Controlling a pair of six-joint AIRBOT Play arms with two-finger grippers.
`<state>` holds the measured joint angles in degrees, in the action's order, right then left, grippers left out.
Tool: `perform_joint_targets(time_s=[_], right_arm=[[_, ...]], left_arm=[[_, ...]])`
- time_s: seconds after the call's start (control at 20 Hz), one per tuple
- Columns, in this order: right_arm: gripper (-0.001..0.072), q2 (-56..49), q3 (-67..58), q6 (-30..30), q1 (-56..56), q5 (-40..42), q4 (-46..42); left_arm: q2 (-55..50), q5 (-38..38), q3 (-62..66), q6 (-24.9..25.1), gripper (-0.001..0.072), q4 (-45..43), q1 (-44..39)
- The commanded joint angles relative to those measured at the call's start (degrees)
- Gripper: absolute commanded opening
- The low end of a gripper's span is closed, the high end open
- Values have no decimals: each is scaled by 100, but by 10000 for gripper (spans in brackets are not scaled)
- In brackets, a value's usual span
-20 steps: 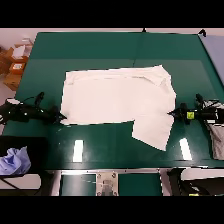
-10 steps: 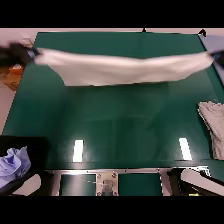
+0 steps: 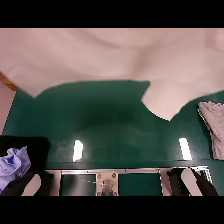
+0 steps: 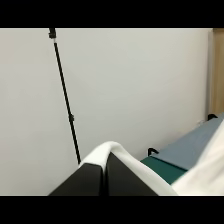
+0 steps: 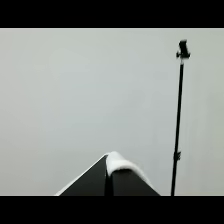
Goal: Fold the shirts.
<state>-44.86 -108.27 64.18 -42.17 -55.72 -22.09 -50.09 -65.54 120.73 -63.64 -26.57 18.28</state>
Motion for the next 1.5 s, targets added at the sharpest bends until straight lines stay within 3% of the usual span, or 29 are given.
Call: perform_joint_targets(time_s=[0.0,0.2,0.4,0.55,0.7,0.9,1.0,1.3,1.45], right_arm=[[16,291,-101,7,-55,343,-350],[16,85,761,-9,203,168,-243],[17,-481,2448,-522,1274,199,-302],[17,-1325,3622,-643,1976,638,-463],[17,-2564,4109,-791,2446,1290,-455],[17,-4380,3593,-785,2614,1764,-164],[16,-5031,3005,-713,2529,1757,-39],[17,-5698,2028,-439,2249,1641,-94],[16,-5692,2028,-439,1996,951,-363]], left_arm=[[138,0,133,-544,23,-1058,4],[94,-199,-1086,-680,23,-1355,4],[-269,-282,-2909,-603,23,-1327,4],[-870,-26,-4269,-131,23,-1117,-11],[-1884,778,-5145,365,23,-1073,-378],[-3574,2006,-4994,527,23,-850,-898],[-4166,2264,-4616,522,23,-588,-929],[-4682,2350,-3906,367,23,-557,-901],[-4675,2000,-3906,334,23,-807,-901]])
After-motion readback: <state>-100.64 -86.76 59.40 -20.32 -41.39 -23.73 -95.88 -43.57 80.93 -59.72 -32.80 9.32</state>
